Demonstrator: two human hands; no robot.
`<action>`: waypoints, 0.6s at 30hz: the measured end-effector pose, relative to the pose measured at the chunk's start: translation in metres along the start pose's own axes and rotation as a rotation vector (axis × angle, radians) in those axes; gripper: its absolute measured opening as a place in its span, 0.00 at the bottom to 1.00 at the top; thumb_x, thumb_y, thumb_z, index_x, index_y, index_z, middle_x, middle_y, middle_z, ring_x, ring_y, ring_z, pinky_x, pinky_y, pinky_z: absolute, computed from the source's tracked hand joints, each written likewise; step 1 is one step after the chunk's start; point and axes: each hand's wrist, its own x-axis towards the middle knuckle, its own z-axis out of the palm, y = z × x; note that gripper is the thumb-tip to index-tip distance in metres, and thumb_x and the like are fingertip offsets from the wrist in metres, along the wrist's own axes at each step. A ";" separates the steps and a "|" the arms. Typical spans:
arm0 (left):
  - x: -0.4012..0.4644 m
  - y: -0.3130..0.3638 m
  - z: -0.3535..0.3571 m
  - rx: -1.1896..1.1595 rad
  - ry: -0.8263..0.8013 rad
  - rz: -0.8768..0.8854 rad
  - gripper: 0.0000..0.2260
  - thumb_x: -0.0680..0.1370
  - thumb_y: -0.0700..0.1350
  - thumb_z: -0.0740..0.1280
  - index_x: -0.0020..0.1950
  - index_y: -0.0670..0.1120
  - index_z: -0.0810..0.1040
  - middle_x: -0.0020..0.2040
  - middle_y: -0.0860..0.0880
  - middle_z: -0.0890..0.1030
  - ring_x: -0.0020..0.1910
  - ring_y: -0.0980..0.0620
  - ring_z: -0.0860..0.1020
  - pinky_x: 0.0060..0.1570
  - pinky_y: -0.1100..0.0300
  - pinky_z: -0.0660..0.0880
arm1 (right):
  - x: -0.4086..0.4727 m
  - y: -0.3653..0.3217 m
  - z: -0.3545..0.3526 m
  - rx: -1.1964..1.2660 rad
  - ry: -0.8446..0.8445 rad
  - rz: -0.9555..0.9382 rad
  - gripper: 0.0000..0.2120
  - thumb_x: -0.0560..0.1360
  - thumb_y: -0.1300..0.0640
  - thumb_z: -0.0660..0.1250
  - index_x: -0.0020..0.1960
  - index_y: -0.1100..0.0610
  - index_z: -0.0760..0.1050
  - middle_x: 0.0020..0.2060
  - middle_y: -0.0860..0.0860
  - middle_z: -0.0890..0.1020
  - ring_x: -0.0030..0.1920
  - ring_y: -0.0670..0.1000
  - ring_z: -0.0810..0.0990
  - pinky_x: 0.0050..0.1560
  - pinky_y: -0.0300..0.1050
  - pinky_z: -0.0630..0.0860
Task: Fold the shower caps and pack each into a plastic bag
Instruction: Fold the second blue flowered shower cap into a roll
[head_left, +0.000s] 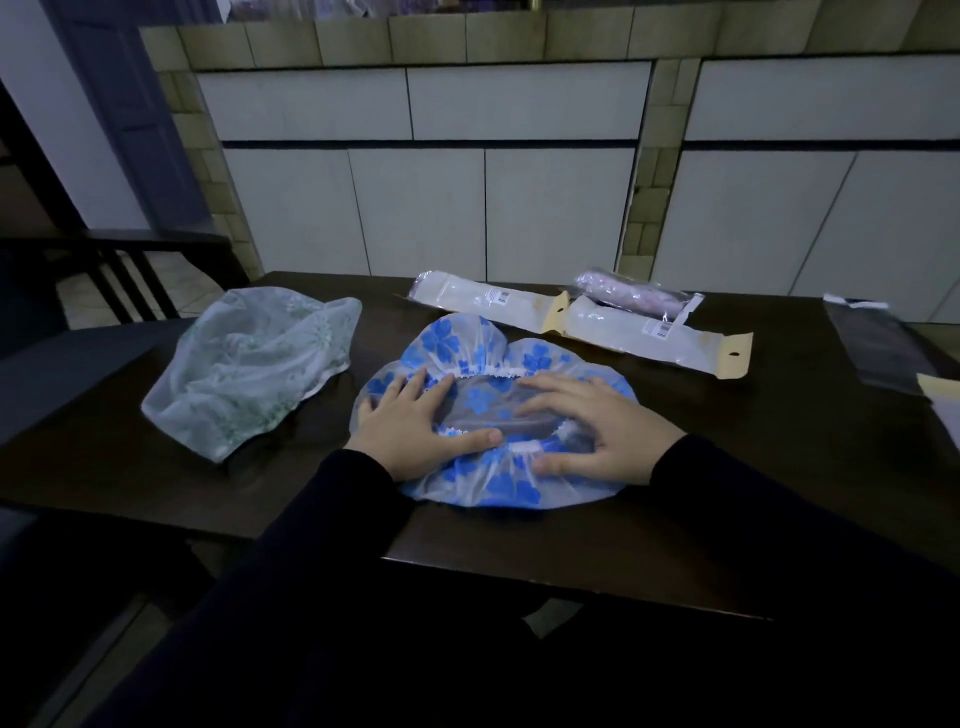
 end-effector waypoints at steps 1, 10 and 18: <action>0.002 0.000 -0.002 -0.011 -0.006 -0.007 0.50 0.60 0.79 0.50 0.78 0.58 0.49 0.79 0.52 0.47 0.78 0.49 0.45 0.73 0.42 0.46 | -0.004 0.003 -0.002 0.035 0.028 -0.055 0.25 0.69 0.31 0.65 0.64 0.36 0.69 0.72 0.37 0.63 0.72 0.39 0.58 0.72 0.49 0.58; 0.019 0.000 -0.017 -0.162 -0.057 0.006 0.34 0.75 0.70 0.52 0.77 0.57 0.57 0.79 0.52 0.50 0.78 0.50 0.47 0.73 0.46 0.44 | -0.014 0.031 -0.011 -0.050 -0.042 -0.140 0.31 0.64 0.29 0.68 0.65 0.36 0.72 0.71 0.35 0.61 0.72 0.43 0.58 0.68 0.48 0.59; 0.002 -0.010 -0.015 -0.642 -0.025 0.286 0.35 0.61 0.78 0.63 0.61 0.60 0.79 0.64 0.63 0.76 0.64 0.62 0.72 0.70 0.53 0.64 | -0.007 0.034 -0.006 0.288 0.216 0.078 0.09 0.79 0.48 0.61 0.48 0.45 0.80 0.55 0.43 0.79 0.57 0.42 0.75 0.64 0.50 0.71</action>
